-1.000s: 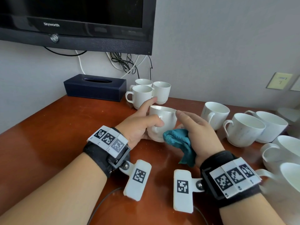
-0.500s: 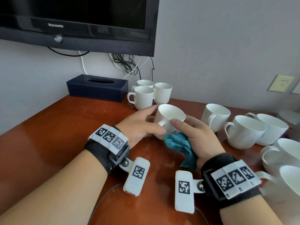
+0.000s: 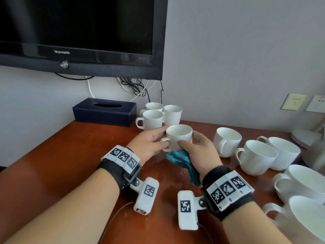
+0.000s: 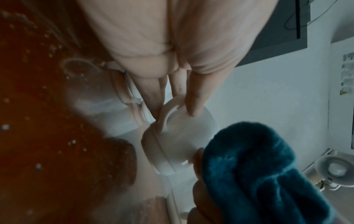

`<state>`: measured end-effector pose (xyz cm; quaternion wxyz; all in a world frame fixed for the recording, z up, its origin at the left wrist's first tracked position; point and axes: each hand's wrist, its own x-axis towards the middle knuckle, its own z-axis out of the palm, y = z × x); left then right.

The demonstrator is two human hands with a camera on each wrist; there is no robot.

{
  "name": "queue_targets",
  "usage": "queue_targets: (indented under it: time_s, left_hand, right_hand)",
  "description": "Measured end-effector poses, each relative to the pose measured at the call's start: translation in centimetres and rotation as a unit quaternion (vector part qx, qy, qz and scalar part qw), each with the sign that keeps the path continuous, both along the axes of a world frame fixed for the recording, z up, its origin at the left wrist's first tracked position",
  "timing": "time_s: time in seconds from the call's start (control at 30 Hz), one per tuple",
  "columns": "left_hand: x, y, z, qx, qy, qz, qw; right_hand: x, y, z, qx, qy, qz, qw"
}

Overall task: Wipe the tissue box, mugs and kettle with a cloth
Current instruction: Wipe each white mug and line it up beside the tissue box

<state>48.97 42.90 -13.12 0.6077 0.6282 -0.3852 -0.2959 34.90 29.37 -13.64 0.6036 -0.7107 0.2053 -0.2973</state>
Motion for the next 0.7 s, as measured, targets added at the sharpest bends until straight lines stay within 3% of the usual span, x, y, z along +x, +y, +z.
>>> queue_targets:
  time_s: [0.4, 0.6, 0.7]
  left_hand:
    - [4.3, -3.8, 0.0, 0.068, -0.116, 0.024, 0.991]
    - [4.8, -3.9, 1.3, 0.15, -0.17, 0.172, 0.959]
    - [4.7, -3.9, 1.9, 0.188, -0.181, 0.202, 0.944]
  right_hand:
    - [4.0, -2.4, -0.4, 0.006, 0.07, -0.058, 0.996]
    - [5.5, -2.8, -0.2, -0.024, 0.106, -0.075, 0.991]
    - [6.3, -2.8, -0.1, -0.033, 0.125, -0.079, 0.988]
